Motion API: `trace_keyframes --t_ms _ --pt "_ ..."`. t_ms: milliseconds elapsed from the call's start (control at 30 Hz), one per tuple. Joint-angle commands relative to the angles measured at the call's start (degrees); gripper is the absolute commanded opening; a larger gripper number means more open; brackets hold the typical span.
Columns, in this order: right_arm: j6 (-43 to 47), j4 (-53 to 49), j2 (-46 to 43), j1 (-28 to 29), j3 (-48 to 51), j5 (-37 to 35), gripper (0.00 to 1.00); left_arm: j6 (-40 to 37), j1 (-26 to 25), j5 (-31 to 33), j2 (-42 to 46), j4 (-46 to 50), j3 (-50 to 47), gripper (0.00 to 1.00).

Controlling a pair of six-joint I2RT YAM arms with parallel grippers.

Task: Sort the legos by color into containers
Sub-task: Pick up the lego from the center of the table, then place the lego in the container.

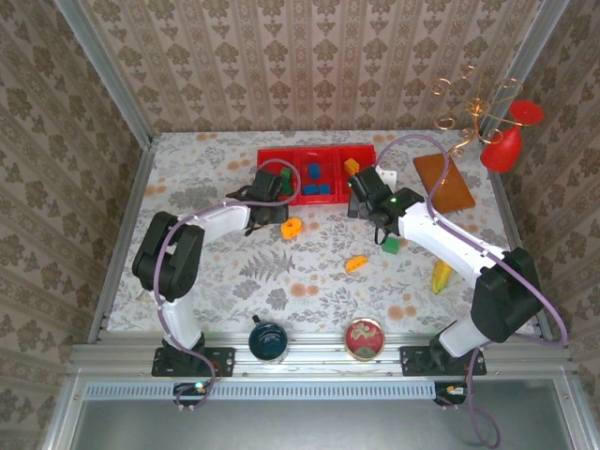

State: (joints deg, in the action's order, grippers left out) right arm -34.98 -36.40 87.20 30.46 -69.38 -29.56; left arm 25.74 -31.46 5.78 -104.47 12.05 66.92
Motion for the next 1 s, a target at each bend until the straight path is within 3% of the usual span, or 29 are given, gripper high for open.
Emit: trace_keyframes --t_ms 0,333,667,967 --pt "-1.75 -0.95 -1.10 -0.31 -0.32 -1.18 1.00 -0.92 -1.00 -0.60 3.51 1.21 0.25 0.39" --pt "-4.52 -1.31 -5.20 -0.95 3.04 -3.75 1.00 -7.20 -4.37 -1.90 3.17 -0.91 8.36 0.38" --pt "-6.41 -2.04 -10.62 -1.63 6.48 -4.65 1.00 -14.68 -5.32 -4.74 -5.65 -1.21 22.53 0.38" --pt "-7.29 -2.91 -12.11 -1.89 7.40 -4.60 1.00 -18.53 -3.93 -7.66 -14.81 4.85 36.13 0.38"
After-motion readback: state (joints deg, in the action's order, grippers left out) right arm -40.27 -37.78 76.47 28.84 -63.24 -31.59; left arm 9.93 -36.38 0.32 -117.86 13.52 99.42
